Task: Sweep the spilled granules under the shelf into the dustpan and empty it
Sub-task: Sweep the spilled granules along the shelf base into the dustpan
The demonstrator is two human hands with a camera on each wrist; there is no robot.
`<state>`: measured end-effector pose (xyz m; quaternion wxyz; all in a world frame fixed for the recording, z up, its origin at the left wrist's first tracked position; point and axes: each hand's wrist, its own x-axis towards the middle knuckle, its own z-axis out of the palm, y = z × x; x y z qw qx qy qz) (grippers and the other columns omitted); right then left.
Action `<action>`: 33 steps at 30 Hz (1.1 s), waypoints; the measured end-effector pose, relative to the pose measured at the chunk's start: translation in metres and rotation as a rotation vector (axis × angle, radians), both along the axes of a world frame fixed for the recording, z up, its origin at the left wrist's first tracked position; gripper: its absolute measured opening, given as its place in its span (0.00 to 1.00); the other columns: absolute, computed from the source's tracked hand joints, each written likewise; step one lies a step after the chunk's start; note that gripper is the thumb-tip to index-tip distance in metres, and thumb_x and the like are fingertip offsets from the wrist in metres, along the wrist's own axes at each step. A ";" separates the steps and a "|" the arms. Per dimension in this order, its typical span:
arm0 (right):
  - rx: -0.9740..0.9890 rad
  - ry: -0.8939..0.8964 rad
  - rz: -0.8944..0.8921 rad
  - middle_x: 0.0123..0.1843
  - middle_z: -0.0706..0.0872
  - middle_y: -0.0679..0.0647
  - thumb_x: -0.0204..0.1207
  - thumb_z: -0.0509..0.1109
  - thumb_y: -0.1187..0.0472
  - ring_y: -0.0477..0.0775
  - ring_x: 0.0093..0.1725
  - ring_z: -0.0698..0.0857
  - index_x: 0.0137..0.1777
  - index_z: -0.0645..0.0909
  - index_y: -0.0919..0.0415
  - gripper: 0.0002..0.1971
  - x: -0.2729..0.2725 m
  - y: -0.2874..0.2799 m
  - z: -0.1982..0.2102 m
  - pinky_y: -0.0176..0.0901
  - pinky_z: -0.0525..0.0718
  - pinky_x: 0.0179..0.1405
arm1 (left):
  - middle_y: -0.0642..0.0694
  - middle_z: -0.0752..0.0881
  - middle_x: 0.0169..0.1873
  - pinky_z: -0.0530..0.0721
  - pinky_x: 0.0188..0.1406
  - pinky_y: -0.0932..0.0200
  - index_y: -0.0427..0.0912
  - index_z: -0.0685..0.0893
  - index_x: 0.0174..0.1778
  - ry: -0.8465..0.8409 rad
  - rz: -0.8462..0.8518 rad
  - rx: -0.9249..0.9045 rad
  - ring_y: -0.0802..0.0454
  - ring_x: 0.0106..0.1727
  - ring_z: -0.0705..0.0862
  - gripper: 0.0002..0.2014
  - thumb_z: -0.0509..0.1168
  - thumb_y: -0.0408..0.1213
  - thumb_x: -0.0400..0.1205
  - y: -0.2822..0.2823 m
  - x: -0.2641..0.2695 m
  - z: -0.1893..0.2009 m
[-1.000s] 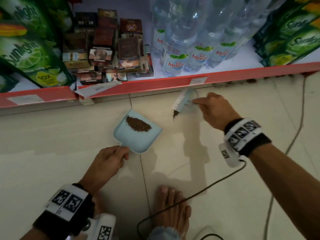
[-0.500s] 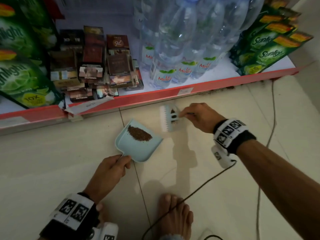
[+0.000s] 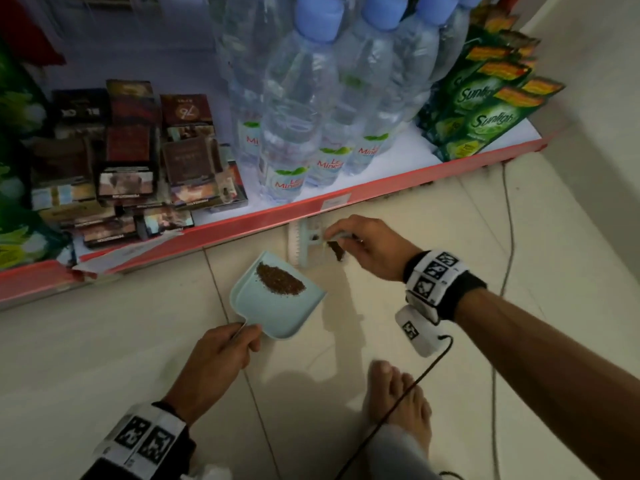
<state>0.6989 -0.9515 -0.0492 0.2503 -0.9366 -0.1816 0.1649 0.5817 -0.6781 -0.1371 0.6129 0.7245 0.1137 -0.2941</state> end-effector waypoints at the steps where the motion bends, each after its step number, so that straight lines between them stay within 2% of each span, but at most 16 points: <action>1: -0.038 0.022 0.026 0.52 0.85 0.64 0.83 0.62 0.70 0.61 0.47 0.86 0.64 0.84 0.65 0.14 0.001 0.001 -0.005 0.43 0.80 0.53 | 0.53 0.68 0.17 0.62 0.16 0.70 0.47 0.79 0.24 0.010 0.015 0.005 0.60 0.17 0.65 0.20 0.63 0.45 0.85 -0.001 -0.004 -0.001; 5: -0.196 -0.113 0.031 0.50 0.85 0.65 0.84 0.64 0.66 0.68 0.52 0.85 0.63 0.86 0.61 0.13 0.009 -0.032 -0.012 0.48 0.77 0.59 | 0.53 0.69 0.18 0.63 0.18 0.71 0.48 0.78 0.23 0.043 0.111 0.042 0.59 0.19 0.66 0.21 0.64 0.45 0.84 -0.004 -0.025 -0.001; 7: -0.180 -0.187 0.042 0.46 0.84 0.62 0.83 0.65 0.67 0.67 0.48 0.86 0.63 0.86 0.61 0.13 0.012 -0.054 -0.010 0.51 0.80 0.55 | 0.52 0.69 0.18 0.64 0.18 0.69 0.47 0.78 0.24 0.052 0.163 0.039 0.57 0.20 0.67 0.20 0.64 0.45 0.84 -0.006 -0.037 0.000; 8: -0.144 -0.218 0.066 0.43 0.82 0.57 0.83 0.66 0.67 0.62 0.44 0.85 0.63 0.86 0.60 0.13 0.013 -0.060 -0.010 0.50 0.81 0.51 | 0.51 0.69 0.18 0.64 0.18 0.69 0.45 0.78 0.25 0.054 0.195 0.044 0.57 0.20 0.67 0.20 0.64 0.44 0.84 -0.007 -0.042 -0.001; 9: -0.097 -0.239 0.101 0.41 0.79 0.52 0.83 0.66 0.67 0.55 0.40 0.82 0.63 0.86 0.59 0.13 0.013 -0.062 -0.011 0.47 0.81 0.47 | 0.51 0.70 0.17 0.64 0.18 0.69 0.43 0.79 0.26 0.059 0.231 0.059 0.57 0.20 0.67 0.20 0.64 0.42 0.85 -0.008 -0.047 -0.002; 11: 0.017 -0.256 0.189 0.40 0.75 0.45 0.84 0.65 0.66 0.42 0.38 0.75 0.64 0.85 0.58 0.13 0.014 -0.051 -0.016 0.37 0.76 0.45 | 0.51 0.71 0.17 0.65 0.18 0.69 0.39 0.80 0.28 0.091 0.309 0.093 0.58 0.19 0.68 0.19 0.63 0.41 0.85 -0.009 -0.055 -0.001; 14: 0.189 -0.258 0.250 0.44 0.78 0.41 0.83 0.67 0.68 0.33 0.44 0.73 0.65 0.86 0.62 0.13 0.016 -0.007 -0.026 0.23 0.71 0.52 | 0.52 0.71 0.16 0.64 0.18 0.67 0.39 0.80 0.28 0.121 0.375 0.133 0.57 0.19 0.67 0.19 0.63 0.41 0.85 -0.005 -0.064 0.008; 16: 0.269 -0.230 0.261 0.51 0.83 0.42 0.83 0.67 0.67 0.31 0.49 0.74 0.65 0.86 0.64 0.13 0.019 0.029 -0.033 0.20 0.69 0.57 | 0.51 0.71 0.16 0.63 0.16 0.68 0.40 0.80 0.26 0.113 0.417 0.157 0.58 0.18 0.66 0.20 0.62 0.39 0.86 -0.001 -0.070 0.014; 18: 0.320 -0.164 0.252 0.54 0.85 0.45 0.85 0.66 0.62 0.34 0.51 0.77 0.66 0.85 0.61 0.14 0.022 0.054 -0.037 0.24 0.72 0.59 | 0.51 0.70 0.16 0.62 0.15 0.70 0.42 0.80 0.25 0.109 0.454 0.162 0.58 0.17 0.65 0.20 0.62 0.39 0.85 0.002 -0.072 0.018; 20: 0.294 -0.122 0.297 0.58 0.88 0.49 0.86 0.64 0.58 0.42 0.53 0.83 0.67 0.85 0.59 0.14 0.021 0.058 -0.040 0.33 0.78 0.60 | 0.51 0.70 0.16 0.62 0.15 0.69 0.42 0.80 0.24 0.109 0.473 0.188 0.58 0.17 0.65 0.21 0.62 0.39 0.85 0.003 -0.072 0.021; 22: 0.143 -0.127 0.399 0.60 0.89 0.53 0.86 0.63 0.55 0.53 0.56 0.87 0.66 0.86 0.57 0.15 0.021 0.042 -0.040 0.43 0.81 0.62 | 0.52 0.70 0.16 0.61 0.14 0.69 0.40 0.80 0.26 0.105 0.470 0.216 0.58 0.16 0.65 0.20 0.62 0.38 0.85 0.002 -0.070 0.022; 25: -0.046 -0.146 0.437 0.53 0.89 0.56 0.85 0.63 0.57 0.61 0.53 0.87 0.64 0.87 0.55 0.14 0.022 -0.004 -0.035 0.49 0.83 0.58 | 0.52 0.71 0.16 0.62 0.15 0.69 0.41 0.80 0.26 0.102 0.443 0.216 0.59 0.16 0.66 0.19 0.62 0.39 0.85 -0.004 -0.068 0.024; 27: -0.084 -0.171 0.369 0.50 0.88 0.55 0.85 0.64 0.57 0.61 0.51 0.87 0.61 0.87 0.54 0.12 0.023 -0.034 -0.028 0.50 0.84 0.55 | 0.52 0.71 0.17 0.63 0.16 0.68 0.42 0.80 0.24 0.091 0.416 0.214 0.59 0.18 0.67 0.21 0.62 0.41 0.85 -0.009 -0.066 0.025; 29: -0.028 -0.231 0.288 0.47 0.88 0.52 0.84 0.66 0.57 0.57 0.47 0.88 0.59 0.88 0.54 0.10 0.020 -0.053 -0.020 0.50 0.85 0.51 | 0.52 0.71 0.17 0.63 0.16 0.68 0.41 0.80 0.25 0.081 0.382 0.213 0.59 0.18 0.67 0.21 0.62 0.42 0.85 -0.015 -0.061 0.024; 31: 0.094 -0.295 0.251 0.46 0.89 0.51 0.84 0.68 0.60 0.53 0.46 0.88 0.57 0.89 0.56 0.09 0.016 -0.051 -0.015 0.46 0.85 0.52 | 0.51 0.70 0.17 0.62 0.16 0.69 0.41 0.80 0.25 0.087 0.355 0.187 0.58 0.17 0.66 0.21 0.62 0.42 0.85 -0.020 -0.053 0.022; 33: 0.173 -0.278 0.240 0.49 0.92 0.53 0.84 0.68 0.60 0.51 0.47 0.89 0.59 0.89 0.59 0.10 0.012 -0.032 -0.017 0.39 0.83 0.55 | 0.49 0.71 0.19 0.62 0.17 0.68 0.38 0.80 0.28 0.102 0.325 0.157 0.57 0.20 0.67 0.20 0.62 0.43 0.85 -0.024 -0.045 0.021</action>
